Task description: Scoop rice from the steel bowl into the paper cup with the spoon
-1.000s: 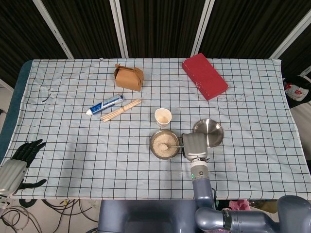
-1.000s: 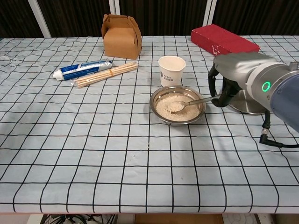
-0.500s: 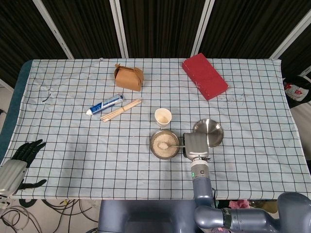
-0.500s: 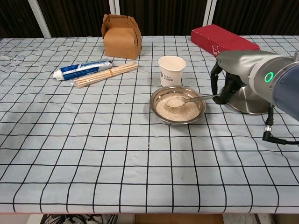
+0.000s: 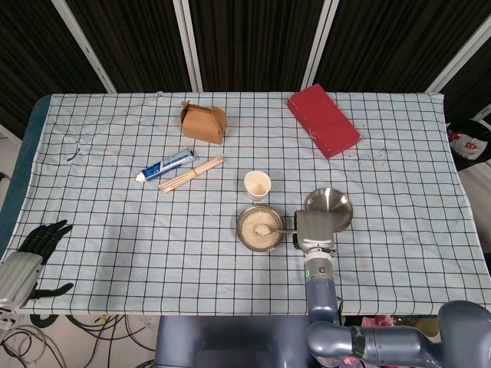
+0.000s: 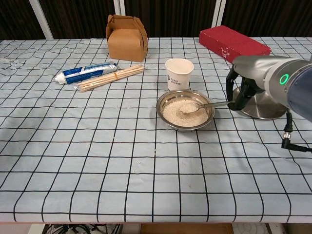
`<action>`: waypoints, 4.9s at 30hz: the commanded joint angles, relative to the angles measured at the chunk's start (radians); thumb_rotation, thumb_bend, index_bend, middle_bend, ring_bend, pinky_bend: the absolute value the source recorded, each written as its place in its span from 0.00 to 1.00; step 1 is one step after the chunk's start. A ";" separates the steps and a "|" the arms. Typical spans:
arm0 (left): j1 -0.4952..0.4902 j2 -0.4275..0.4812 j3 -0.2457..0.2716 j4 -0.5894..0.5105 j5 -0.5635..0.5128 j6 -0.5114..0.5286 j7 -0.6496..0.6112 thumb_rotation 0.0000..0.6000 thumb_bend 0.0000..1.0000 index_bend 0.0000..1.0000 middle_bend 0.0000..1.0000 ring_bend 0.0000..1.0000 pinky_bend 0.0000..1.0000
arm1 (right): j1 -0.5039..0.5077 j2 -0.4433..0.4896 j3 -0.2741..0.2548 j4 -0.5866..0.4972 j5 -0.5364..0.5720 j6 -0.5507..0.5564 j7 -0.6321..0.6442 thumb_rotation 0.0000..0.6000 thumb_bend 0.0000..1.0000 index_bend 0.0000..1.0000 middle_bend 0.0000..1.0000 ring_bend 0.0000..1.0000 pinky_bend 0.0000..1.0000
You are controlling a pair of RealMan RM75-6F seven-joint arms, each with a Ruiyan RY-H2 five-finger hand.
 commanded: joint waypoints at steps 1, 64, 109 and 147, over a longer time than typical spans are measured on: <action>0.000 0.000 0.000 0.000 0.000 0.000 0.000 1.00 0.02 0.00 0.00 0.00 0.00 | 0.006 0.002 0.008 -0.005 0.013 0.005 0.005 1.00 0.48 0.68 1.00 1.00 1.00; -0.003 0.016 -0.005 -0.018 -0.015 -0.011 -0.037 1.00 0.02 0.00 0.00 0.00 0.00 | 0.315 -0.010 -0.001 0.421 0.000 -0.086 -0.038 1.00 0.49 0.68 1.00 1.00 1.00; -0.006 0.019 -0.004 -0.019 -0.009 -0.012 -0.049 1.00 0.02 0.00 0.00 0.00 0.00 | 0.295 0.001 -0.406 0.695 -0.658 -0.164 -0.223 1.00 0.49 0.68 1.00 1.00 1.00; -0.004 0.017 -0.003 -0.016 -0.007 -0.009 -0.044 1.00 0.02 0.00 0.00 0.00 0.00 | 0.223 -0.007 -0.317 0.662 -0.785 -0.199 -0.284 1.00 0.49 0.68 1.00 1.00 1.00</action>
